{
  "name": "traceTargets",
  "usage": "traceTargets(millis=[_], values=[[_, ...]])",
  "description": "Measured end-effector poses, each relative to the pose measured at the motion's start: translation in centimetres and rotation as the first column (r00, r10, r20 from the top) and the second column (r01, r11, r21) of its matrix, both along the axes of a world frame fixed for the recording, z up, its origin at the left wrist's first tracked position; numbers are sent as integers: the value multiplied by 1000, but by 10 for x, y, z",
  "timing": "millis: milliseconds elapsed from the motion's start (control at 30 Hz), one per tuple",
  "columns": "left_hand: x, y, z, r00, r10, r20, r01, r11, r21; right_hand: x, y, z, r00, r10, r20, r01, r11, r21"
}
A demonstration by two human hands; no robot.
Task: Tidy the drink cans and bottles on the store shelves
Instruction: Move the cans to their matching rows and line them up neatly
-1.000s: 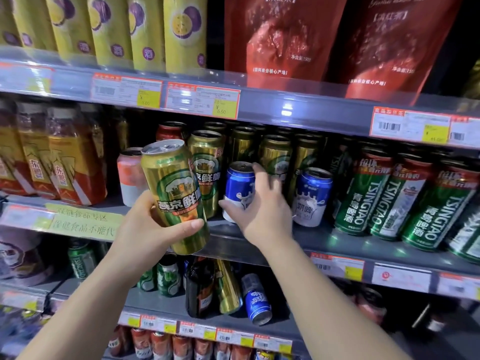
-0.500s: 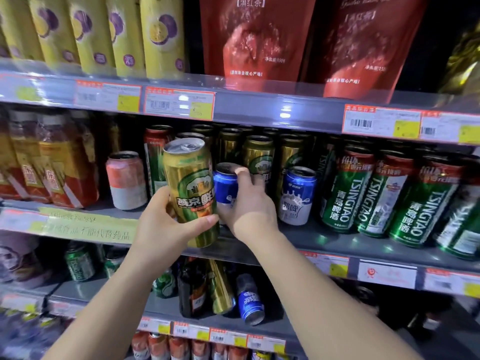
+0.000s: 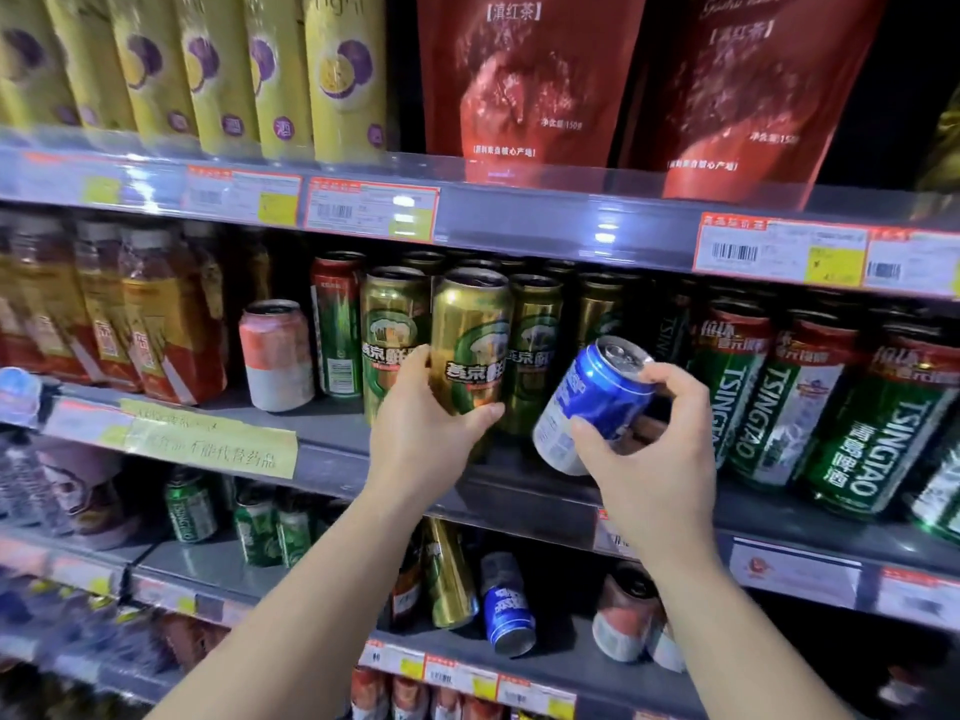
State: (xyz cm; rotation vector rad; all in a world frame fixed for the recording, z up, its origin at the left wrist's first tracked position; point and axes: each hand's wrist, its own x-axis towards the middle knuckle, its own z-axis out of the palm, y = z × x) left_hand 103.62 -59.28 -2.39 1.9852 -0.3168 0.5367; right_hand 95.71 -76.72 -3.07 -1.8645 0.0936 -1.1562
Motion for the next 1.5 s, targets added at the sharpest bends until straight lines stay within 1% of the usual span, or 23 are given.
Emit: traceTargets(millis=[133, 233, 267, 333, 367, 400, 433, 467, 533, 600, 633, 700, 800, 867, 933, 1000, 1067, 1100, 1167, 1233, 1300, 1400, 1500], values=[[7, -23, -5, 994, 85, -65, -82, 995, 48, -12, -16, -7, 999, 7, -43, -6, 1000, 20], [5, -24, -6, 981, 102, -164, -94, 994, 58, -19, -20, -3, 998, 24, -66, -24, 1000, -2], [-2, -20, -8, 981, 118, -155, -110, 992, 59, -22, -20, -1, 997, 28, -75, -29, 1000, -11], [-26, -10, -13, 994, 96, 54, -99, 993, 69, -28, -16, 5, 995, 52, -82, -55, 998, -35], [-41, -7, -14, 989, 29, 148, -46, 993, 110, -31, -12, 7, 993, 82, -85, -87, 995, -49], [-53, -6, -14, 981, -79, 176, 52, 987, 154, -32, -6, 9, 988, 121, -99, -128, 989, -67], [-60, -7, -12, 969, -210, 132, 187, 968, 164, -31, 0, 10, 977, 170, -127, -181, 980, -83], [-64, -9, -10, 941, -333, 64, 324, 938, 123, -29, 7, 10, 959, 232, -164, -248, 964, -91], [-62, -9, -8, 912, -410, 28, 411, 911, -21, -24, 13, 11, 924, 318, -210, -334, 942, -42], [-57, -1, -9, 923, -384, -11, 378, 913, -154, -13, 6, 13, 957, 220, -188, -220, 975, 19], [-56, 4, -13, 925, -378, -29, 365, 910, -196, -5, 0, 15, 976, 99, -193, -102, 995, -6], [-57, 12, -18, 932, -358, -56, 331, 905, -267, 14, -11, 20, 956, -115, -271, 89, 990, -106], [-59, 17, -18, 937, -340, -82, 303, 905, -299, 44, -18, 27, 871, -177, -457, 126, 982, -141], [-58, 23, -19, 922, -371, -109, 316, 886, -339, 53, -21, 28, 845, -161, -510, 118, 986, -116], [-59, 35, -25, 890, -434, -142, 357, 855, -375, 44, -22, 27, 892, -144, -429, 124, 989, -75], [-64, 51, -36, 848, -496, -185, 406, 834, -375, 15, -16, 26, 979, -54, -197, 54, 999, -7], [-69, 66, -54, 805, -537, -252, 432, 822, -371, -25, -15, 18, 998, 68, 12, -67, 997, -37], [-70, 71, -64, 789, -542, -291, 436, 826, -357, -46, -18, 10, 989, 147, 6, -146, 985, -88], [-72, 78, -88, 755, -539, -373, 426, 836, -346, -78, -24, -14, 914, 337, -226, -358, 932, -58], [-73, 78, -109, 727, -527, -441, 417, 848, -326, -90, -26, -53, 769, 403, -496, -447, 894, 35], [-74, 75, -128, 728, -478, -492, 392, 878, -274, -87, -22, -104, 721, 305, -622, -337, 939, 69], [-69, 69, -150, 767, -392, -508, 340, 920, -196, -65, -17, -161, 715, 121, -689, -70, 992, 101], [-61, 58, -167, 774, -360, -521, 305, 933, -191, -38, -16, -188, 653, -15, -757, 66, 997, 37]])
